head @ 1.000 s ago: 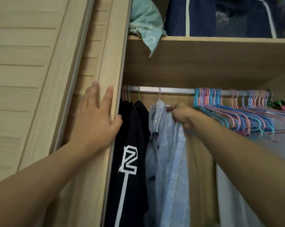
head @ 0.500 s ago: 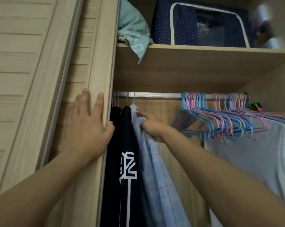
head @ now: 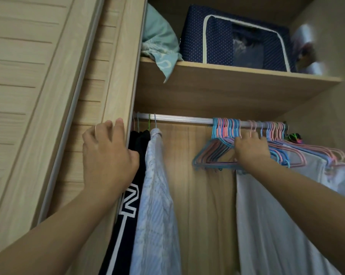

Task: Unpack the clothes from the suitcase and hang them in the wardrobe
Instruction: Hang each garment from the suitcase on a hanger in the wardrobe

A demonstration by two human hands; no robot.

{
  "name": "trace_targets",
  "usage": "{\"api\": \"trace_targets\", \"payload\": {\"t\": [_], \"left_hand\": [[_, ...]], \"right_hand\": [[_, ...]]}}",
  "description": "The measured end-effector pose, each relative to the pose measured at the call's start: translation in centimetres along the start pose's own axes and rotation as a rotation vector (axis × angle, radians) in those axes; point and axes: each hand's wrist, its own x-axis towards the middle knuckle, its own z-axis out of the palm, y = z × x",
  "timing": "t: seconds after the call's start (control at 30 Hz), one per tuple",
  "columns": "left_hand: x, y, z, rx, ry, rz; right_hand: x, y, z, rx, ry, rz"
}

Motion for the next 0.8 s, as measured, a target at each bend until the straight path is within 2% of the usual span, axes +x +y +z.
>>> {"api": "trace_targets", "payload": {"t": [0.13,0.27,0.57,0.8], "left_hand": [[-0.3,-0.3,0.1,-0.011,0.01,0.017],[-0.9,-0.6,0.0,-0.034,0.019,0.031],[-1.4,-0.2,-0.3,-0.111,0.083,0.01],[-2.1,0.0,0.1,-0.16,0.123,-0.017]], "right_hand": [[0.2,0.1,-0.4,-0.027,0.088,-0.055],[-0.1,-0.6,-0.8,-0.002,0.102,-0.089],[0.4,-3.3,-2.5,0.421,0.202,-0.005],[-4.2,-4.2,-3.0,0.701,0.303,0.072]]}}
